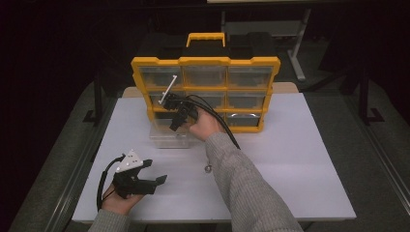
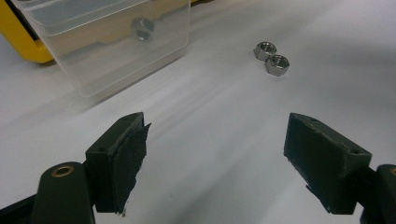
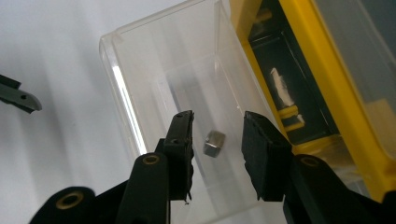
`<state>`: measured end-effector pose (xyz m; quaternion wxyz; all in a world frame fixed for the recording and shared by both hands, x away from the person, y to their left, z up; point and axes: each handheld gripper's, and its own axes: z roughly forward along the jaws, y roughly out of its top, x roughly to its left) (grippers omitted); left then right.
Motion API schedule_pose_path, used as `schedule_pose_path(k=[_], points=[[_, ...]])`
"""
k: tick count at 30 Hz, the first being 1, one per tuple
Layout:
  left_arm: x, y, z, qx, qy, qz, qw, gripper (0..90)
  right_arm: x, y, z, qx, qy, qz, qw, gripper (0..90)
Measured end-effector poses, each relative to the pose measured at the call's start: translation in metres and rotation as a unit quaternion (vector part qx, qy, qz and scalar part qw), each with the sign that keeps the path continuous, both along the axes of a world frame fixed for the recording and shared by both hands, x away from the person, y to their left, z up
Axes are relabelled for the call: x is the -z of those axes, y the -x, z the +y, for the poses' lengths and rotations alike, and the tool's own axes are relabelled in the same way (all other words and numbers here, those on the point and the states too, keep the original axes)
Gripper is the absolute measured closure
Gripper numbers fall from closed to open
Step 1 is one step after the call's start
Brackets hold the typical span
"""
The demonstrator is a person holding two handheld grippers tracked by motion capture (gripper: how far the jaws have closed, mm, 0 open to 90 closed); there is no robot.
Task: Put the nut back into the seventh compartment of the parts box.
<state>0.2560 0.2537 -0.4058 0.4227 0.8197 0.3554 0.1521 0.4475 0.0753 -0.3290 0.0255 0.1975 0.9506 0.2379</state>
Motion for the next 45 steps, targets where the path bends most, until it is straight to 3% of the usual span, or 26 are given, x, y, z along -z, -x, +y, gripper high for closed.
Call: schedule_pose_path(k=[5,8,13,16,20,21,29,45], points=[[0.0,0.0,0.0,0.0,0.0,0.0,1.0,20.7,-0.01,0.006,-0.011,0.002,-0.017,0.005,0.9998,62.1],[0.0,0.0,0.0,-0.001,0.0,-0.001,1.0,20.7,-0.015,0.014,-0.02,-0.001,-0.015,0.002,0.9999,61.6],[0.001,0.0,-0.001,-0.001,-0.001,0.002,1.0,20.6,-0.024,0.028,-0.044,-0.007,-0.041,-0.008,0.9991,62.3],[0.0,0.0,0.0,0.005,-0.013,0.002,0.9999,20.7,-0.024,0.037,-0.059,-0.012,-0.053,-0.013,0.9985,62.0],[0.001,0.0,-0.002,0.0,-0.004,0.002,1.0,20.6,-0.023,0.049,-0.077,-0.01,-0.053,-0.022,0.9983,61.7],[0.001,0.0,-0.001,0.004,-0.012,0.001,0.9999,20.6,-0.021,0.053,-0.083,-0.009,-0.056,-0.022,0.9982,61.7],[0.002,-0.001,-0.002,0.003,-0.012,0.004,0.9999,20.6,-0.001,0.071,-0.109,-0.002,-0.051,-0.011,0.9987,58.7],[0.002,-0.001,-0.002,0.002,-0.012,0.003,0.9999,20.7,0.052,0.096,-0.124,0.005,-0.037,0.021,0.9991,53.4]])
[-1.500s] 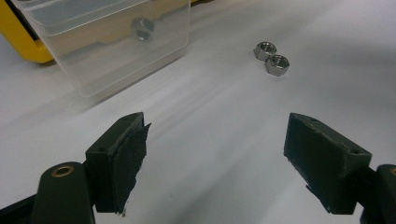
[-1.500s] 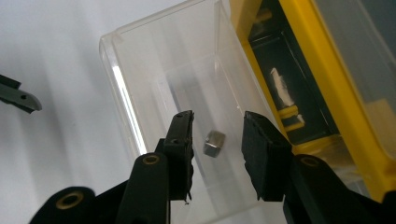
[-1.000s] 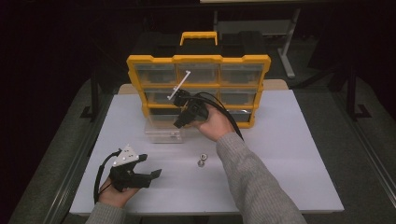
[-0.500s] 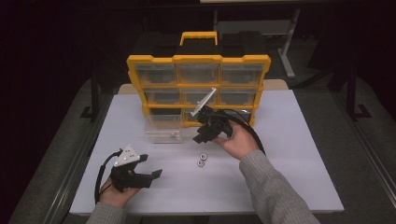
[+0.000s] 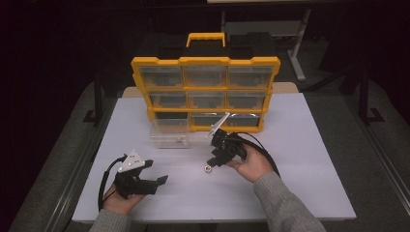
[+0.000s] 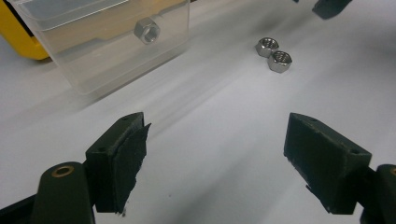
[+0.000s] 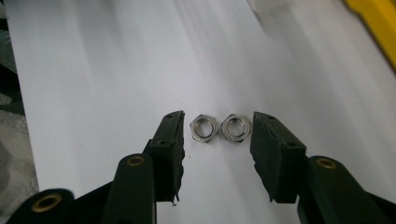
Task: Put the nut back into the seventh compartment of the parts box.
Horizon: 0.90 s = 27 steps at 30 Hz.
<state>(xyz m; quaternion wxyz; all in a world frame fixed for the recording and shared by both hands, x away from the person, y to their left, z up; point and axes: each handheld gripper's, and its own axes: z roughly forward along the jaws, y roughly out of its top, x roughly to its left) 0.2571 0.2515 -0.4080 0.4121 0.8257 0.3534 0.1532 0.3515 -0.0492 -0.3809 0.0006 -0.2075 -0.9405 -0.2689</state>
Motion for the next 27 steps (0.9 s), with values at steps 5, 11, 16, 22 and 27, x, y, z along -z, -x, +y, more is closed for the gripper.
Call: schedule_pose_path(k=[5,11,16,22,27], points=[[0.0,0.0,0.0,-0.001,0.001,0.0,1.0,20.7,0.014,0.006,0.0,0.001,0.004,0.006,1.0,53.4],[0.0,0.0,0.0,0.001,-0.001,-0.002,1.0,20.7,0.028,0.012,0.004,-0.004,0.018,0.008,0.9998,53.5],[-0.001,0.0,0.001,0.0,-0.003,0.0,1.0,20.7,0.033,0.014,0.007,-0.008,0.023,0.009,0.9997,54.0],[0.0,0.001,0.0,-0.001,0.0,0.003,1.0,20.7,0.039,0.015,0.012,-0.014,0.034,0.01,0.9993,54.7],[0.0,0.001,0.0,-0.004,0.003,0.002,1.0,20.7,0.04,0.016,0.014,-0.018,0.04,0.002,0.999,54.5]])
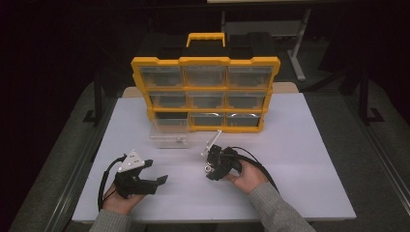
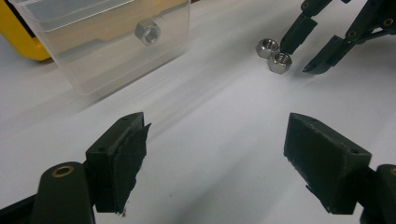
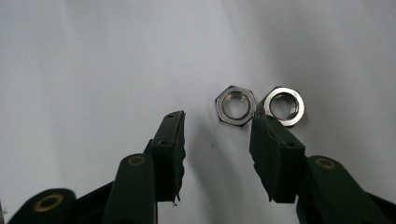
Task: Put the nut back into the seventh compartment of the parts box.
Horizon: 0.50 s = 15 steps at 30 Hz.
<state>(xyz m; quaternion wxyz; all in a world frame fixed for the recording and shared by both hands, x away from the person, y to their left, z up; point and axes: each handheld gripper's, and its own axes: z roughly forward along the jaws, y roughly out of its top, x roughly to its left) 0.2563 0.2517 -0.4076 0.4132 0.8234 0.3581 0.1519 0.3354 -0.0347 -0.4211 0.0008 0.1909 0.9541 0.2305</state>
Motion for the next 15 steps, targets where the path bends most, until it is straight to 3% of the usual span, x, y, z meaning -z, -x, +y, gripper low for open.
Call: schedule_pose_path(k=[8,15], points=[[0.0,0.0,-0.001,0.002,-0.001,0.0,1.0,20.7,0.001,-0.001,0.003,0.002,0.001,-0.009,1.0,54.1],[0.0,0.0,0.0,0.001,0.0,0.001,1.0,20.6,0.004,0.0,0.012,-0.014,0.013,-0.014,0.9997,57.0]])
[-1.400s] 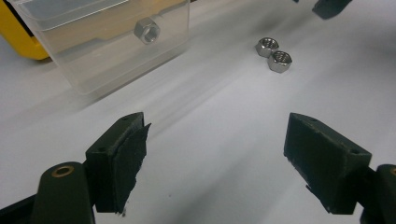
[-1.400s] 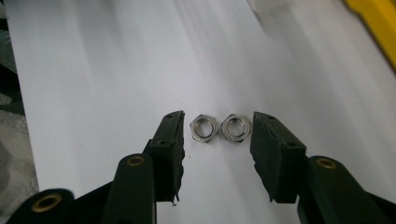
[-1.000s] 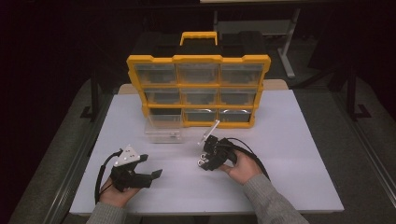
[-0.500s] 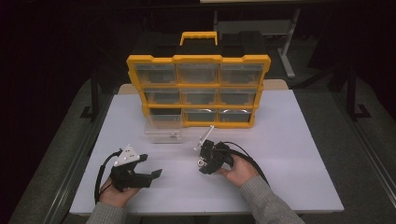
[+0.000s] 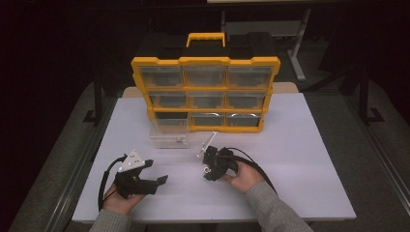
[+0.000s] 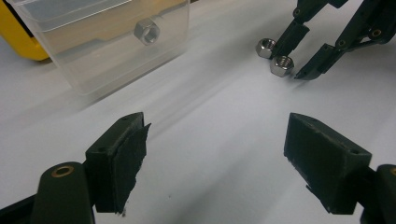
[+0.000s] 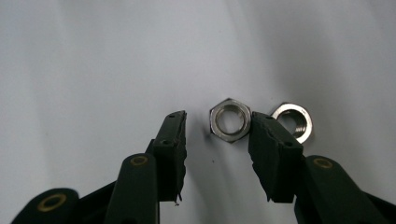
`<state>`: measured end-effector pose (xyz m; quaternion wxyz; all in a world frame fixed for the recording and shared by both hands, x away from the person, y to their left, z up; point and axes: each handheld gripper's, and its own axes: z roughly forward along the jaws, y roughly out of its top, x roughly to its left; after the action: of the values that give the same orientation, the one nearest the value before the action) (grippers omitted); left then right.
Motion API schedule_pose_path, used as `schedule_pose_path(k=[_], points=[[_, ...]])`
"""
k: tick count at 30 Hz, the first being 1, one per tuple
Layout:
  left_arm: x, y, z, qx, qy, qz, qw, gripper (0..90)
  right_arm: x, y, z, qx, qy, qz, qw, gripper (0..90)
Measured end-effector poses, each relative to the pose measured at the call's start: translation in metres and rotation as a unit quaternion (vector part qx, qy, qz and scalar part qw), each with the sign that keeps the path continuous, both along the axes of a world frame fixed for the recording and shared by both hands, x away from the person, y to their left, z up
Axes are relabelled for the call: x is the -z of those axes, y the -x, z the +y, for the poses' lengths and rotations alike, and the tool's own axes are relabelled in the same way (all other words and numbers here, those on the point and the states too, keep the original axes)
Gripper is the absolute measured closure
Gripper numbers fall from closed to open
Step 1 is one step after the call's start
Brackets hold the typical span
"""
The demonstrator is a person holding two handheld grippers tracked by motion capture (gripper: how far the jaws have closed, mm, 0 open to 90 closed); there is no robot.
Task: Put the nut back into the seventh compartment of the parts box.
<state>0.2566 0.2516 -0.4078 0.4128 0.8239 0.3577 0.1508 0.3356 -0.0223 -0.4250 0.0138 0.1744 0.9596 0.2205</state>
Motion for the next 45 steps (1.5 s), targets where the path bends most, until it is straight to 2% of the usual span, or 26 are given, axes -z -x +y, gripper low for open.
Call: schedule_pose_path(k=[5,10,22,28,32,37,41,45], points=[[0.0,0.0,0.0,0.0,0.0,-0.001,1.0,20.7,0.0,0.001,0.004,-0.005,0.012,-0.021,0.9997,63.0],[0.0,0.0,0.0,0.003,-0.001,-0.004,1.0,20.6,0.0,-0.001,0.003,-0.006,0.012,-0.022,0.9997,68.3],[0.0,-0.001,-0.001,0.005,-0.004,-0.005,1.0,20.6,0.0,-0.006,0.0,-0.004,0.0,0.0,1.0,69.0],[0.0,-0.001,0.0,0.002,-0.001,-0.003,1.0,20.3,-0.001,-0.01,-0.004,-0.002,-0.008,0.019,0.9998,69.1],[0.0,-0.001,0.0,0.002,-0.001,-0.003,1.0,20.4,-0.007,-0.012,-0.008,-0.002,-0.026,0.018,0.9995,69.2],[0.0,0.0,0.0,0.002,0.0,-0.003,1.0,20.4,-0.019,-0.015,-0.009,0.0,-0.029,0.021,0.9994,69.2],[0.0,-0.001,0.0,0.001,0.0,-0.003,1.0,20.4,-0.03,-0.02,-0.01,-0.002,-0.038,0.016,0.9991,69.1],[-0.001,0.0,0.0,0.002,-0.002,-0.001,1.0,20.4,-0.039,-0.027,-0.011,0.0,-0.048,0.02,0.9986,69.1]])
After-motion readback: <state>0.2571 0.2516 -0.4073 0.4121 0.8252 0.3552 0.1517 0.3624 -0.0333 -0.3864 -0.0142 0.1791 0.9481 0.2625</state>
